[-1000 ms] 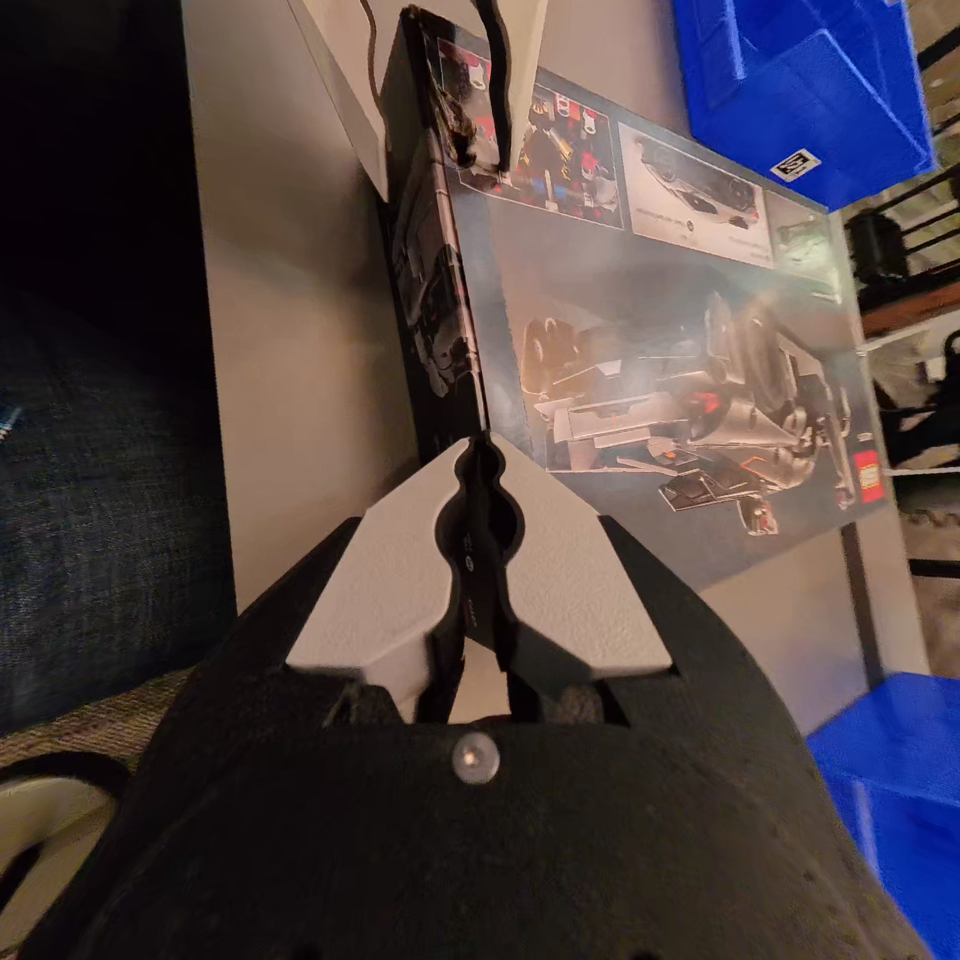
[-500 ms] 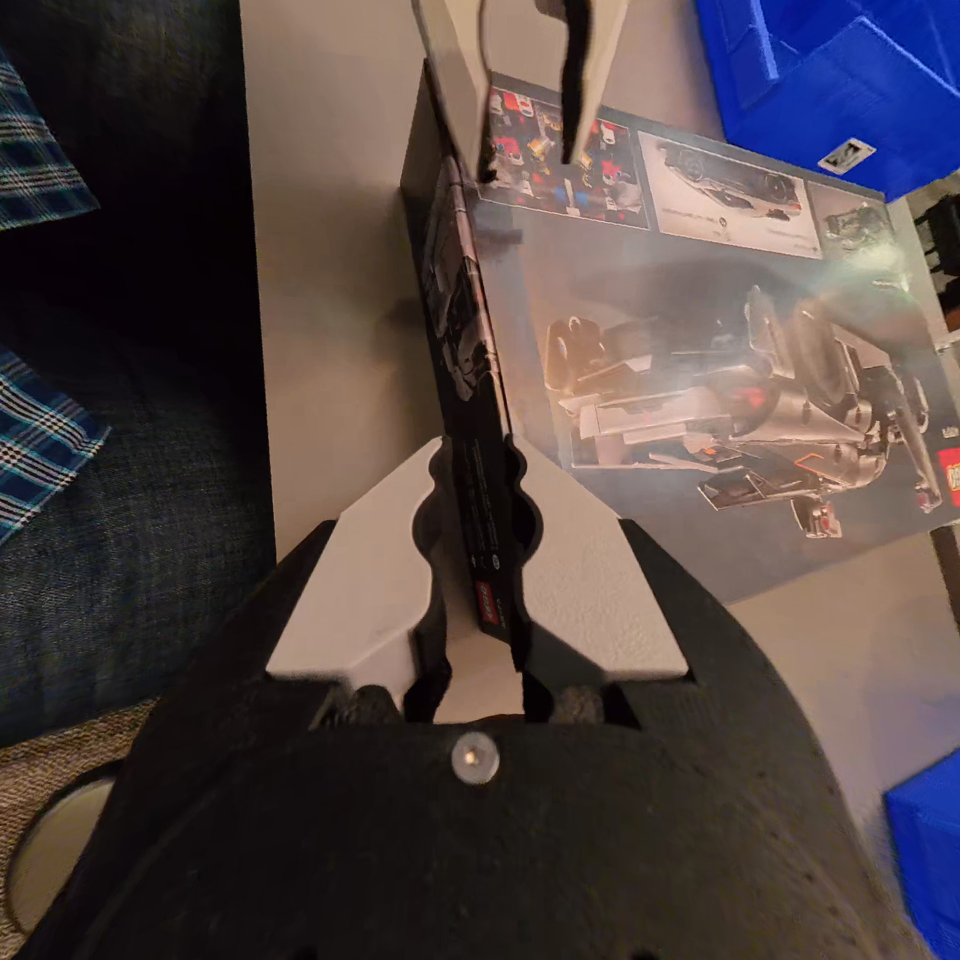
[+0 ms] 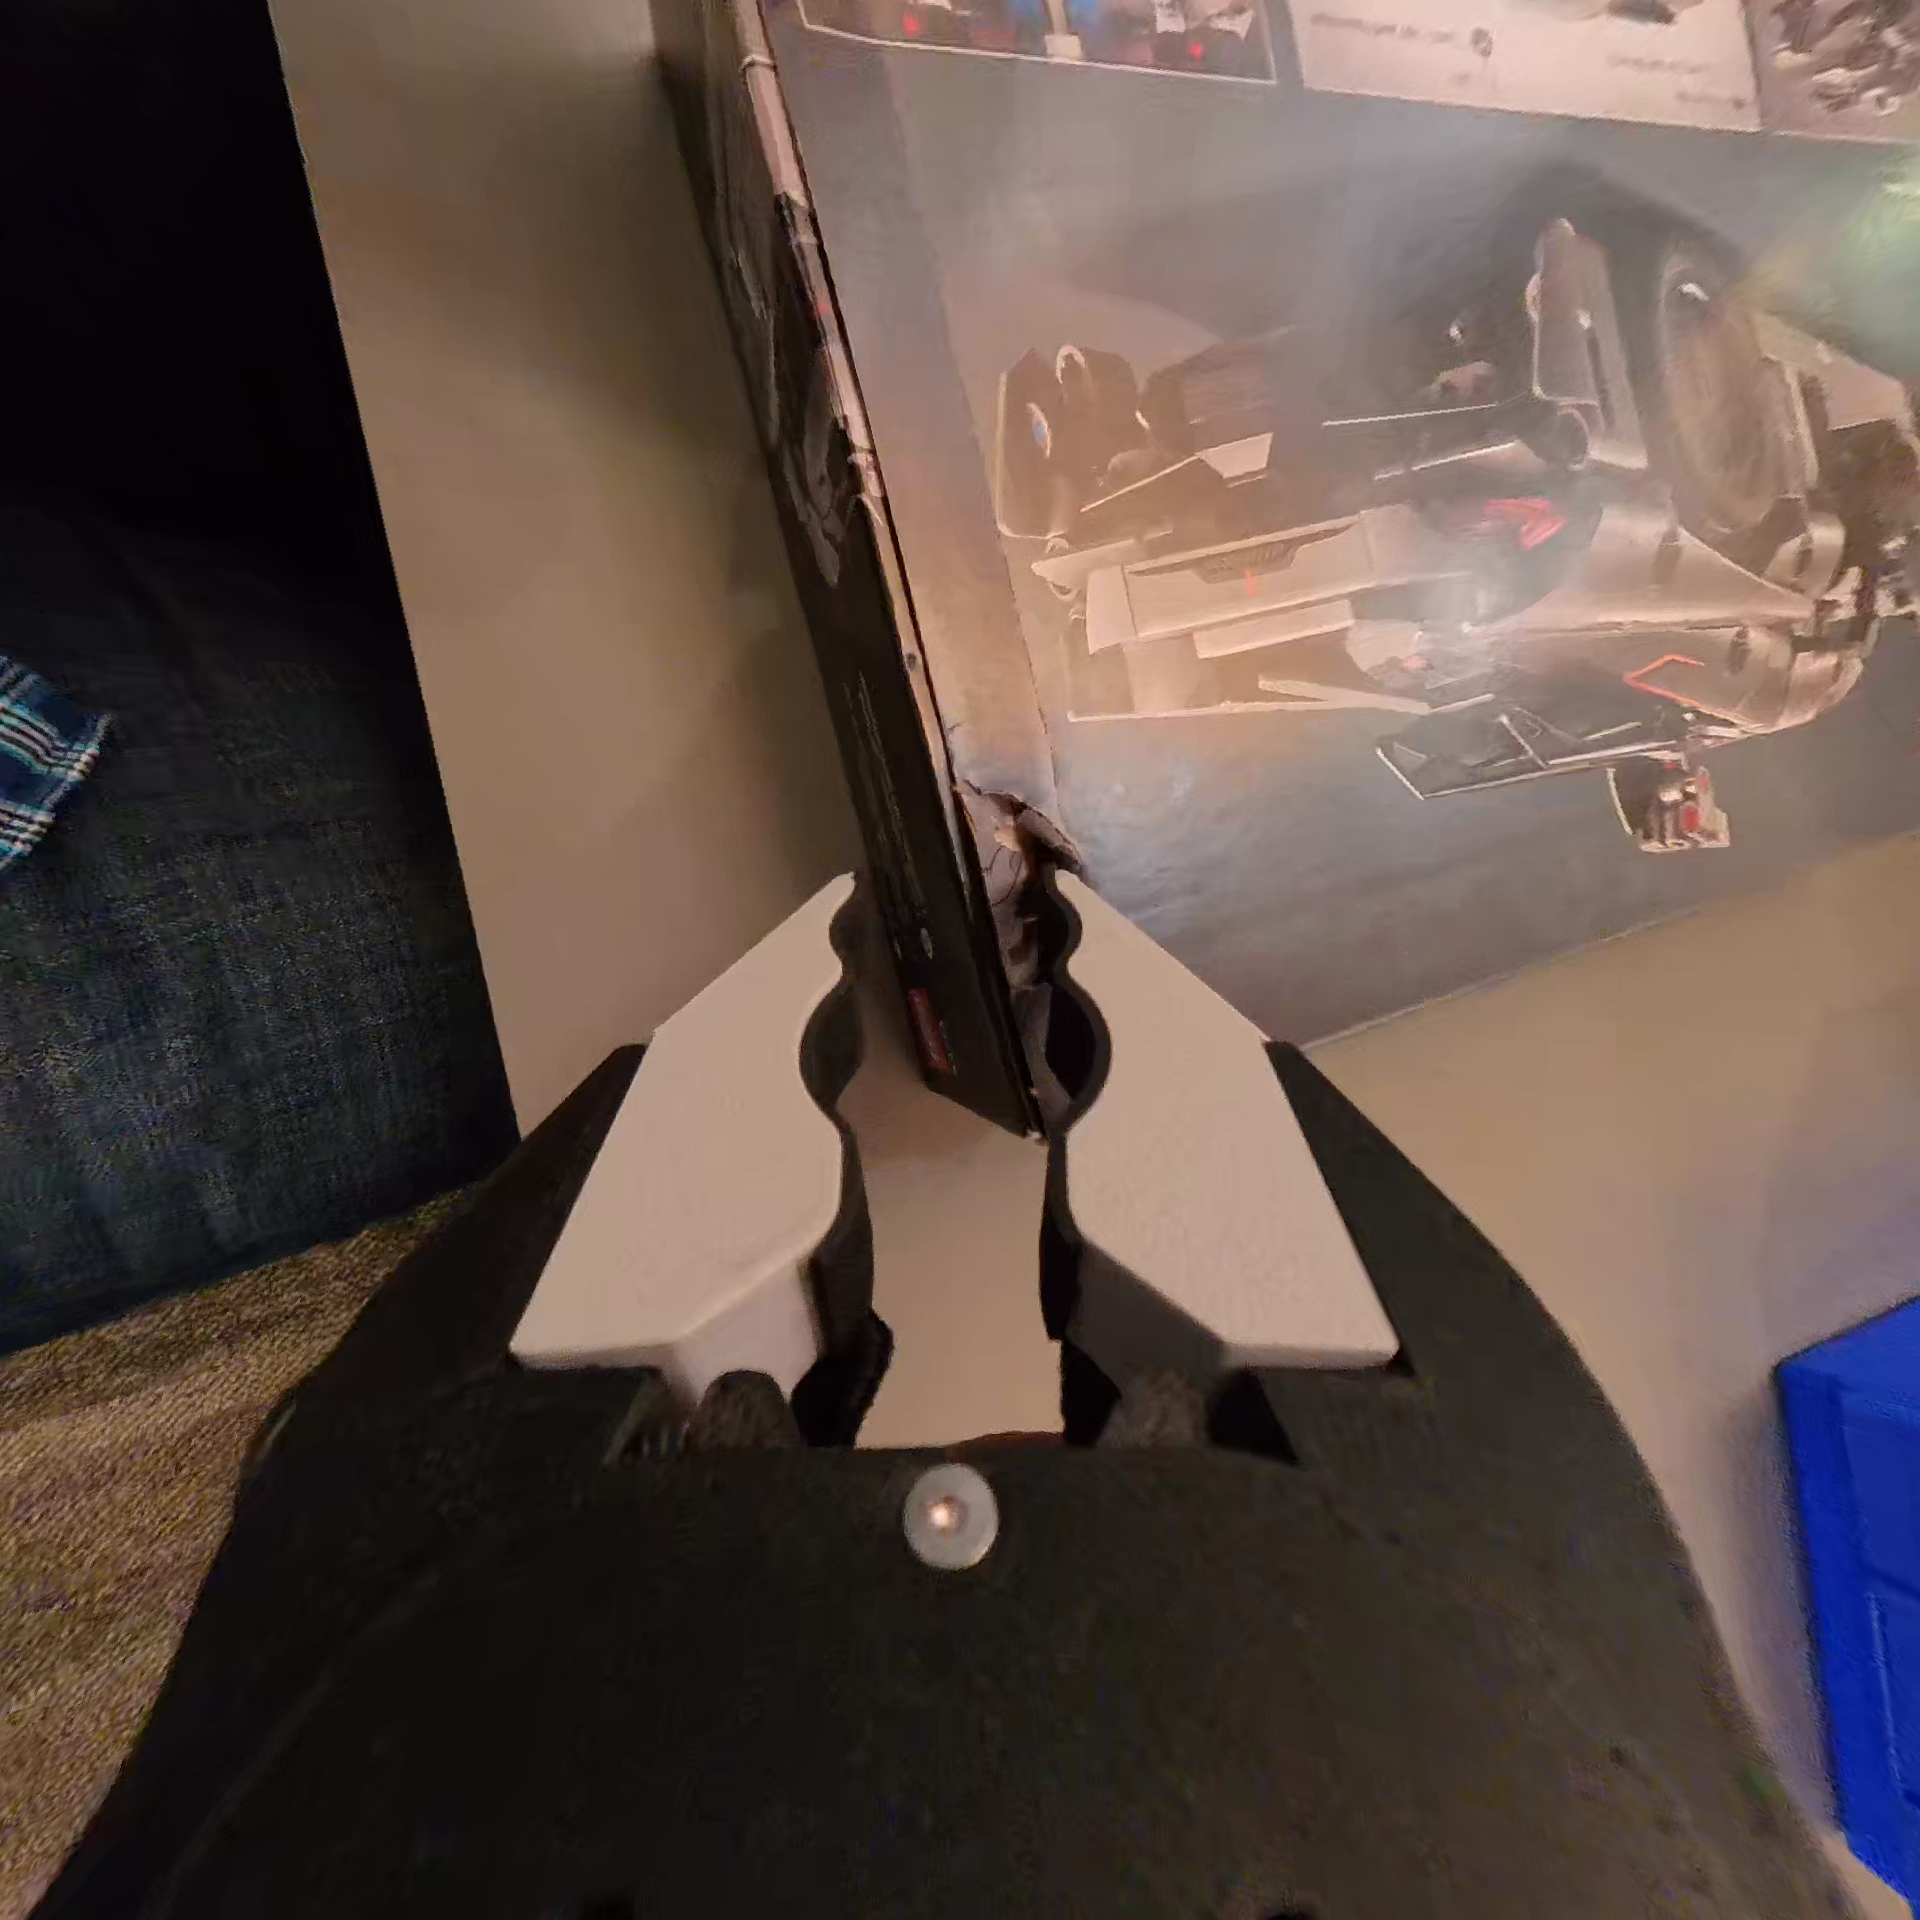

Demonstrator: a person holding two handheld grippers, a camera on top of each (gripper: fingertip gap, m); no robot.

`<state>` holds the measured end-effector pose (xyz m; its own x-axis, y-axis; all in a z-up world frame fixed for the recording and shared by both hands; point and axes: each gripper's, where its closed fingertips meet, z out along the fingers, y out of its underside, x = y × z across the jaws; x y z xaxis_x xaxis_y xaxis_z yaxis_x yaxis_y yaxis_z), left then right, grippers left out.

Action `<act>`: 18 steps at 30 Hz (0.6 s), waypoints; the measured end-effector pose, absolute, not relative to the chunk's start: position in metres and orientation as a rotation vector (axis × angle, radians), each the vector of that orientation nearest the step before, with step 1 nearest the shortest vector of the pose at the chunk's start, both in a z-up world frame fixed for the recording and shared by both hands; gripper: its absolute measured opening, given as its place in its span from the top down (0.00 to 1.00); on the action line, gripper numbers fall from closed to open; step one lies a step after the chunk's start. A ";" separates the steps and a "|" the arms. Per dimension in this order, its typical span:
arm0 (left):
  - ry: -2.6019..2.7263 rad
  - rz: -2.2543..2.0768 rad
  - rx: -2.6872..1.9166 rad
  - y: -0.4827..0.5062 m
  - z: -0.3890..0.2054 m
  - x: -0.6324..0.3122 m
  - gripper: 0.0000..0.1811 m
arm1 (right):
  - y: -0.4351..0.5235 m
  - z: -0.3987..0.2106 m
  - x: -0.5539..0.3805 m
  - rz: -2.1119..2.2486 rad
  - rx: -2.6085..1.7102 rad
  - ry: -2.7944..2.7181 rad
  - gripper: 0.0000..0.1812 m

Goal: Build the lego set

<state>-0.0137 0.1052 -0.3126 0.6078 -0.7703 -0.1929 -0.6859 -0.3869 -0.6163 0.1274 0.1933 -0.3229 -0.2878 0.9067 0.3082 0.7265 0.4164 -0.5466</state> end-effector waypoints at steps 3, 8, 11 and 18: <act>1.175 -0.093 -2.168 0.102 -0.319 -0.010 0.84 | 0.194 -0.323 0.126 0.390 -1.363 -2.147 0.87; 1.192 -0.018 -2.192 0.102 -0.329 -0.008 0.82 | 0.193 -0.327 0.126 0.390 -1.365 -2.198 0.86; 1.204 -0.040 -2.216 0.102 -0.333 -0.006 0.82 | 0.194 -0.329 0.124 0.366 -1.361 -2.228 0.88; 1.237 -0.023 -2.252 0.107 -0.335 -0.010 0.90 | 0.194 -0.330 0.123 0.465 -1.399 -2.318 0.94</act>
<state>-0.0095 0.1072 -0.3350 0.5733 -0.7815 -0.2462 -0.7716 -0.4139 -0.4830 0.1232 0.1941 -0.3303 -0.4244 0.8914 0.1590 0.7612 0.4463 -0.4706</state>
